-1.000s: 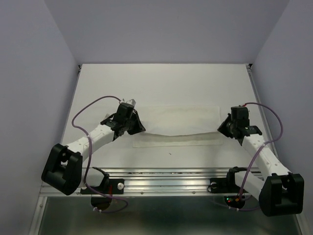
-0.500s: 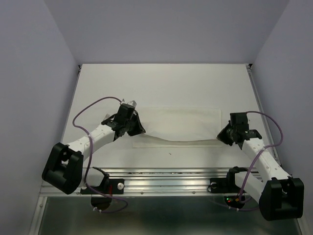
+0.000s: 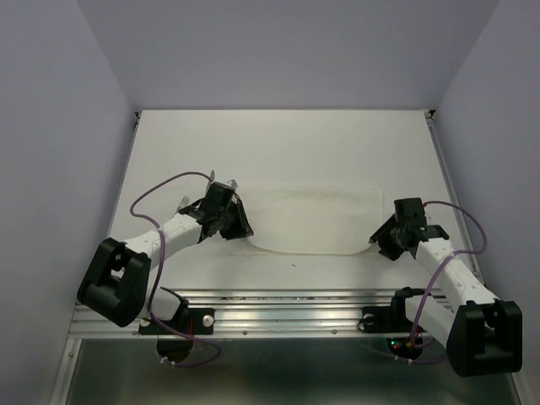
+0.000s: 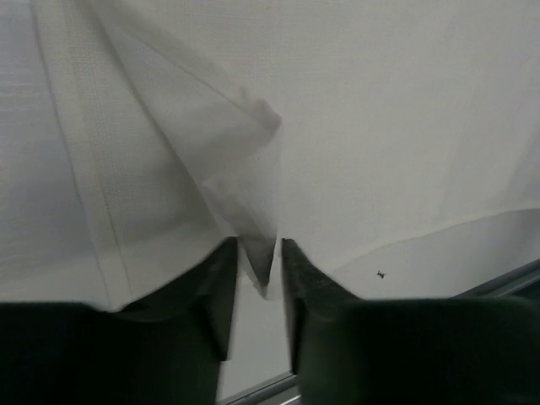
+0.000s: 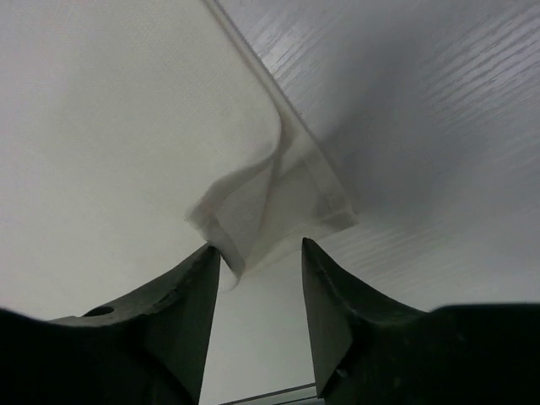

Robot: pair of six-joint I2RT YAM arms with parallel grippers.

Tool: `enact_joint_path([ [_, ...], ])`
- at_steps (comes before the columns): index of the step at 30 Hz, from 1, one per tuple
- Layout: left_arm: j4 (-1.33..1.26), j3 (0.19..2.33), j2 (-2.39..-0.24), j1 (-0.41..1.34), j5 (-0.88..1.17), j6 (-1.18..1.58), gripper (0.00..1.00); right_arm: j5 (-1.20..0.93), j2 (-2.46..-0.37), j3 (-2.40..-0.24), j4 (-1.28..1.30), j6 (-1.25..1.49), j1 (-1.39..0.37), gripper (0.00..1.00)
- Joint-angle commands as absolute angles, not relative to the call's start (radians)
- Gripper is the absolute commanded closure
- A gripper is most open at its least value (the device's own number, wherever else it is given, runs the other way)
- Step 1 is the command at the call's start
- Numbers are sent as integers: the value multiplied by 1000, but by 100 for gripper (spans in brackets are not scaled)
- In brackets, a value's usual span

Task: Fold the napkin into a case and place the utensils inside
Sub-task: Fold and flatten the napkin at the center of the board.

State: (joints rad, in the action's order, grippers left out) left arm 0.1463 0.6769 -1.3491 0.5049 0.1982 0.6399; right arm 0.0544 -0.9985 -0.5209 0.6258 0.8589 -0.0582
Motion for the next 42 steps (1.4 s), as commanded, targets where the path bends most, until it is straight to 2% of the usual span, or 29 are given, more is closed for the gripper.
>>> enact_joint_path([
  [1,155,657,-1341,512,242,617,40,80,-973,-522,632,877,-49,47],
  [4,196,672,-1313,512,232,597,18,104,-989,-547,617,873,-49,44],
  [7,267,725,-1292,512,151,583,18,118,-1008,-583,604,832,-49,45],
  [8,282,741,-1279,512,108,574,25,133,-1009,-613,603,818,-49,46],
  [12,285,799,-1266,512,75,569,39,160,-1006,-663,583,766,-49,49],
  [13,275,810,-1272,512,80,572,47,158,-1014,-667,575,756,-49,53],
  [14,270,814,-1290,511,89,574,51,144,-1022,-667,566,752,-49,55],
  [15,264,816,-1299,512,106,583,61,132,-1026,-663,557,750,-49,57],
  [16,256,815,-1308,512,109,591,65,120,-1041,-651,546,749,-49,60],
  [21,313,816,-1333,512,17,638,65,98,-1054,-604,525,765,-49,63],
  [25,406,825,-1299,512,-162,698,52,115,-1029,-589,525,761,-49,63],
  [28,379,827,-1256,512,-161,693,51,107,-1051,-592,519,750,-49,64],
  [36,273,819,-1354,512,-17,654,69,92,-1104,-572,485,765,-49,77],
  [42,250,812,-1420,514,32,647,69,117,-1106,-546,485,773,-49,75],
])
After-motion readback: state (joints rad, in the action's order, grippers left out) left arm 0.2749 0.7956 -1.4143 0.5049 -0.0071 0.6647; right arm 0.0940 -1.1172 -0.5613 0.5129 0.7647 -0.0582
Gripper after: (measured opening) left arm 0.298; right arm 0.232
